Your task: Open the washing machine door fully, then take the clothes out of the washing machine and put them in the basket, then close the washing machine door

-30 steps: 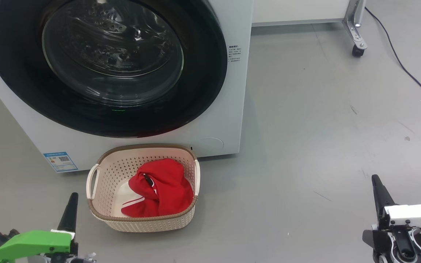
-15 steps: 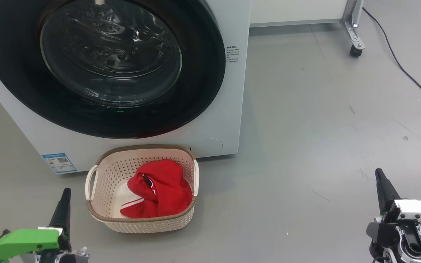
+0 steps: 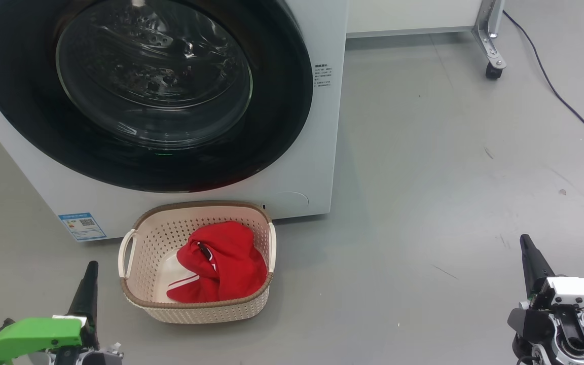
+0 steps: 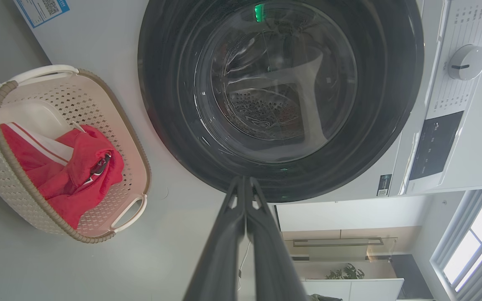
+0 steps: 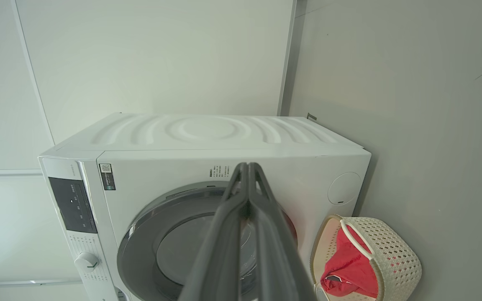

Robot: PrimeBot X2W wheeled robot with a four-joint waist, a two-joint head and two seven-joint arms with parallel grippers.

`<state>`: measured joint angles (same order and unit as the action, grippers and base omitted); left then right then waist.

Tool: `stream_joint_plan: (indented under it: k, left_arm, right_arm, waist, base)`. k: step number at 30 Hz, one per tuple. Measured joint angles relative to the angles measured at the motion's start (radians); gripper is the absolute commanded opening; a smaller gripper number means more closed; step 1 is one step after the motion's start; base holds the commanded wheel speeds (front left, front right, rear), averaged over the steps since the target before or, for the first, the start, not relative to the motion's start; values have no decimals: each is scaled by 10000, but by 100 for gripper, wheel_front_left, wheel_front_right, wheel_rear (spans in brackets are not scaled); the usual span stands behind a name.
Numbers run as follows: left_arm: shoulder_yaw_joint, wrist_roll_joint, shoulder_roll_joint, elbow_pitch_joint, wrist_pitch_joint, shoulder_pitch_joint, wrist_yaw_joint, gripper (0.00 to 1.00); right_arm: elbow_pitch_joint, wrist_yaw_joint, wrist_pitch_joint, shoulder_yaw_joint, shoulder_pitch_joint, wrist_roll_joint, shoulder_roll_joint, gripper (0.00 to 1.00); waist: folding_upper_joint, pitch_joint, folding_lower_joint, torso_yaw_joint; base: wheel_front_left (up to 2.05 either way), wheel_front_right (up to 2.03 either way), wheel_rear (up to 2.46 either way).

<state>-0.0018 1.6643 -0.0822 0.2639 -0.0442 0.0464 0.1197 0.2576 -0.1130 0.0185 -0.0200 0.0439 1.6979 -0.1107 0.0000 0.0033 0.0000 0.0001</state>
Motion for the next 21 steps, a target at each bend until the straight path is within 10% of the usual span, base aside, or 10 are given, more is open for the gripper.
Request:
stream_joint_plan:
  k: [21]
  left_arm:
    - [15,0,2,81,-46,9,2,0]
  right_arm:
    - [84,-4,27,-25,92,0,2,0]
  waist:
    - [0,-3,0,0]
  base:
    - [0,0,0]
